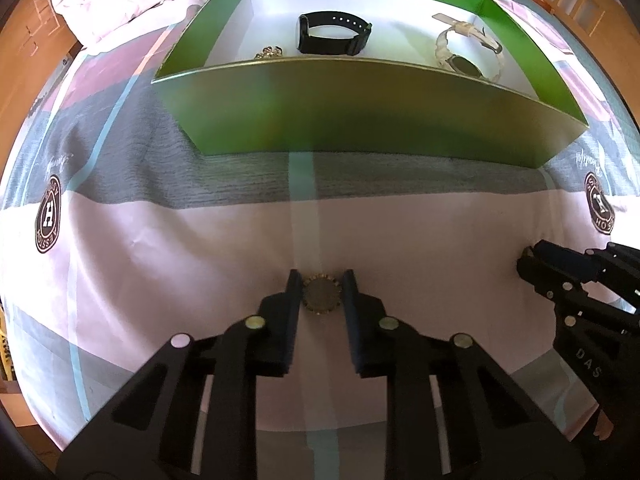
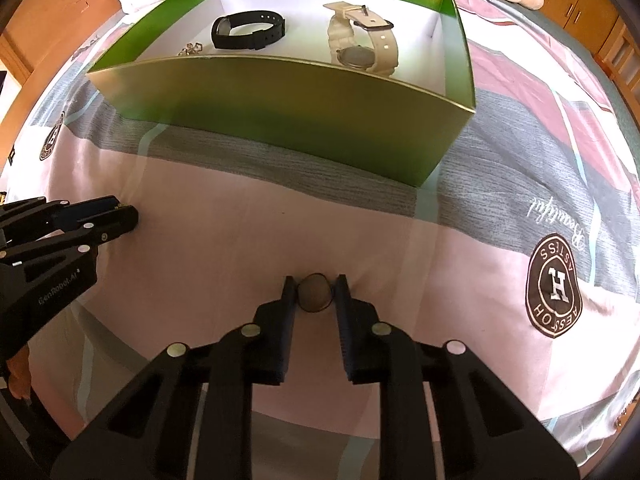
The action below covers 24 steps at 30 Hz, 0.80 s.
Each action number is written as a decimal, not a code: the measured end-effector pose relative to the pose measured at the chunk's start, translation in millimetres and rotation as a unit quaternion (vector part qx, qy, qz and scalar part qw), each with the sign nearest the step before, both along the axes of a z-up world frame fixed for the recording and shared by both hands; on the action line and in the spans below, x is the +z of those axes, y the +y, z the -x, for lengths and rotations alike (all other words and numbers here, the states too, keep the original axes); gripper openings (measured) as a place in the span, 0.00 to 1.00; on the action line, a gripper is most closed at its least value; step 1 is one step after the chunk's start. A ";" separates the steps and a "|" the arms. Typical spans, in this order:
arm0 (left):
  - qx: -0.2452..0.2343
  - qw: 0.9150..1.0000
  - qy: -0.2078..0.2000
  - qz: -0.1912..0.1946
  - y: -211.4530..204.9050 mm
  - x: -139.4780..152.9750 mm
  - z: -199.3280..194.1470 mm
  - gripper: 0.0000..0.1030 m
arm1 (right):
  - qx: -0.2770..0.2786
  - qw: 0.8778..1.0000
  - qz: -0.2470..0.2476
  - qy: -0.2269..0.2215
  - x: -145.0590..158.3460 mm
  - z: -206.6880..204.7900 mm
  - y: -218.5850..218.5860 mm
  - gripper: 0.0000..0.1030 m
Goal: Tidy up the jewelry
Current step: 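Close left tool on the gold ring while right tool grasps the black ring, then carry both rings into the green box and open both tools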
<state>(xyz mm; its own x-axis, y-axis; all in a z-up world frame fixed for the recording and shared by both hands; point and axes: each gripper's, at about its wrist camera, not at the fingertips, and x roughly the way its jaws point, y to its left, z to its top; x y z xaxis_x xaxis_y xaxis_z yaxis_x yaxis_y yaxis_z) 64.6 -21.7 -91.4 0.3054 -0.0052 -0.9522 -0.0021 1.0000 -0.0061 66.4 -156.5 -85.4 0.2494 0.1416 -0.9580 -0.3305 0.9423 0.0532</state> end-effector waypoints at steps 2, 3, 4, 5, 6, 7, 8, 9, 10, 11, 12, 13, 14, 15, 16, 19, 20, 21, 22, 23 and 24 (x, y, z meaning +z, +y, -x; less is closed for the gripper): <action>0.001 1.000 -0.001 0.002 1.7 1.0 -0.2 0.21 | -0.001 1.000 -0.003 0.000 1.1 -0.1 0.6 0.19; 0.002 1.000 -0.002 0.002 1.8 1.7 0.1 0.21 | -0.001 1.000 -0.006 0.000 2.3 -0.4 0.4 0.19; 0.002 1.000 -0.003 0.003 2.4 1.8 0.4 0.21 | -0.002 1.000 -0.009 -0.001 3.8 -0.6 0.3 0.19; 0.003 1.000 -0.005 0.003 2.7 3.5 0.5 0.21 | -0.003 1.000 -0.011 -0.001 5.4 -0.4 0.6 0.19; 0.004 1.000 -0.007 0.003 3.2 4.6 0.6 0.21 | -0.002 1.000 -0.012 -0.002 6.1 -0.3 0.9 0.19; 0.004 1.000 -0.008 0.004 3.7 5.3 0.4 0.21 | -0.002 1.000 -0.012 -0.003 7.4 -0.5 0.9 0.19; 0.005 1.000 -0.010 0.004 4.1 6.9 0.3 0.21 | -0.002 1.000 -0.012 -0.004 8.6 -1.8 -1.6 0.19; 0.005 1.000 -0.012 0.005 6.3 7.9 -1.6 0.21 | -0.002 1.000 -0.013 -0.006 10.2 -2.3 -4.2 0.19; 0.006 1.000 -0.013 0.005 7.1 9.1 -0.7 0.21 | -0.002 1.000 -0.014 -0.007 11.6 -2.7 -6.3 0.19; 0.007 1.000 -0.014 0.005 6.5 9.9 0.1 0.21 | -0.002 1.000 -0.015 -0.009 11.9 -1.4 -7.6 0.19; 0.007 1.000 -0.016 0.005 6.4 10.7 0.7 0.21 | -0.002 1.000 -0.017 -0.011 14.0 -0.9 -7.0 0.19; 0.007 1.000 -0.018 0.005 7.2 11.7 2.2 0.21 | -0.001 1.000 -0.019 -0.012 16.4 -1.3 -7.2 0.19; 0.007 1.000 -0.019 0.004 6.8 12.7 2.9 0.21 | 0.001 1.000 -0.021 -0.013 18.4 -0.7 -5.9 0.19; 0.006 1.000 -0.020 0.004 5.6 13.8 4.0 0.21 | 0.002 1.000 -0.022 -0.012 21.2 1.0 -5.3 0.19; 0.004 1.000 -0.020 0.003 4.9 14.2 4.4 0.21 | 0.004 1.000 -0.022 -0.013 23.6 3.3 -4.2 0.19; 0.001 1.000 -0.018 0.002 1.7 13.8 6.9 0.21 | 0.013 1.000 -0.019 -0.011 17.4 0.4 -3.9 0.19; 0.000 1.000 -0.017 0.002 1.2 13.6 7.5 0.21 | 0.015 1.000 -0.018 -0.010 16.1 2.3 -7.9 0.19; -0.001 1.000 -0.017 0.002 0.9 13.6 7.9 0.21 | 0.017 1.000 -0.017 -0.009 14.6 1.6 -6.8 0.19; -0.001 1.000 -0.017 0.002 1.1 14.0 7.8 0.21 | 0.017 1.000 -0.016 -0.009 14.7 1.7 -7.2 0.19; -0.002 1.000 -0.018 0.002 1.5 14.4 7.3 0.21 | 0.016 1.000 -0.016 -0.010 15.7 1.7 -8.1 0.19; -0.001 1.000 -0.020 0.002 2.2 15.0 6.7 0.21 | 0.015 1.000 -0.017 -0.011 16.7 0.9 -8.7 0.19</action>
<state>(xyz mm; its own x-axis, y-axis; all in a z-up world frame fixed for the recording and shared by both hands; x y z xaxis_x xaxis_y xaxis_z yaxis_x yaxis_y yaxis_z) 57.9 -19.5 -76.5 0.3437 -0.0090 -0.9390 -0.0007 1.0000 -0.0098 65.5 -165.2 -68.7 0.2657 0.1820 -0.9467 -0.3604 0.9296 0.0776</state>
